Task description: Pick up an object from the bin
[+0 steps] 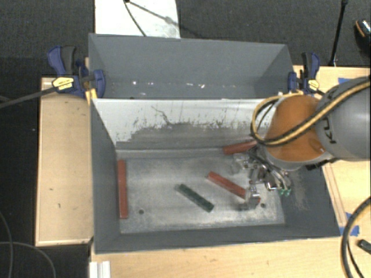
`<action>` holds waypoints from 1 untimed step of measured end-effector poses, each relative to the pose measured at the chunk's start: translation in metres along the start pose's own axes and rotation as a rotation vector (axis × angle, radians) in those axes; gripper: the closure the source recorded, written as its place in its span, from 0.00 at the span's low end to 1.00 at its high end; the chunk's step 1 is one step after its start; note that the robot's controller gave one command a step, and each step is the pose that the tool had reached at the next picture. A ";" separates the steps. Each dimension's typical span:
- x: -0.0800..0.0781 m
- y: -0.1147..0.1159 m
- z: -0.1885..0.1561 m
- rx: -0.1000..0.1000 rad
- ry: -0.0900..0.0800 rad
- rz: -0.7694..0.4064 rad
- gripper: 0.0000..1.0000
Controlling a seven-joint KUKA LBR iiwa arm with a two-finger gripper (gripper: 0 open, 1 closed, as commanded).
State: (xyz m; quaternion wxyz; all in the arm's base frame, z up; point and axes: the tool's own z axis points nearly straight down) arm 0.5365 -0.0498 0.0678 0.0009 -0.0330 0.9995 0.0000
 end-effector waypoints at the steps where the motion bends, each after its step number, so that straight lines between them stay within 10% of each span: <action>1: 0.000 0.001 -0.003 0.000 -0.002 -0.002 1.00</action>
Offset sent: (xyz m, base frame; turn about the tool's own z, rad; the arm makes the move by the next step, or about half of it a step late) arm 0.0000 0.0000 0.0000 0.0000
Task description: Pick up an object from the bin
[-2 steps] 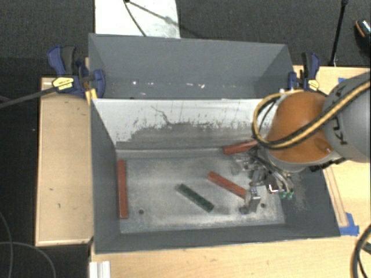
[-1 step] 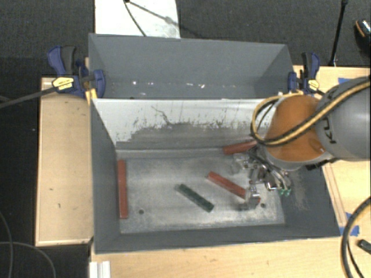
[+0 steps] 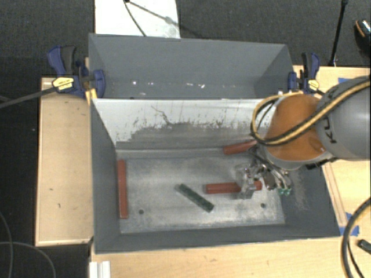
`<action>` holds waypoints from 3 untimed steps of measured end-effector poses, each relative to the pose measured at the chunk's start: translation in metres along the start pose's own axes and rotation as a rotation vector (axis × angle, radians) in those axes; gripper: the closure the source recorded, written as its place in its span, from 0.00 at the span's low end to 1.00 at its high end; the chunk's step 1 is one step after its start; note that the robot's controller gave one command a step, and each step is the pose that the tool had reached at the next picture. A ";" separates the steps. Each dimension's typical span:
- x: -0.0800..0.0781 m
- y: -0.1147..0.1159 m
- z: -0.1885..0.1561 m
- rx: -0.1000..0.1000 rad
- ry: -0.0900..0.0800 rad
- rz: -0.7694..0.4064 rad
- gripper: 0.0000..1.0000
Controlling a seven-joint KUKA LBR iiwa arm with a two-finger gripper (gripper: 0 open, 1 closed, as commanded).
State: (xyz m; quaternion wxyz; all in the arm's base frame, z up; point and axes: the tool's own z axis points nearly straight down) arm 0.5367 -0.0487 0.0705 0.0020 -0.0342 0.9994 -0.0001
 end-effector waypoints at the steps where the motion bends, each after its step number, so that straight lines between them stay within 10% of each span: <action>1: 0.000 0.000 0.000 0.000 0.000 0.000 0.00; 2: 0.000 0.000 0.000 0.000 0.000 -0.001 1.00; 3: 0.016 -0.023 -0.167 0.002 -0.005 -0.334 1.00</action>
Offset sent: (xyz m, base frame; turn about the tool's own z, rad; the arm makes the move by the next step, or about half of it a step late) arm 0.0000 0.0000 0.0000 0.0000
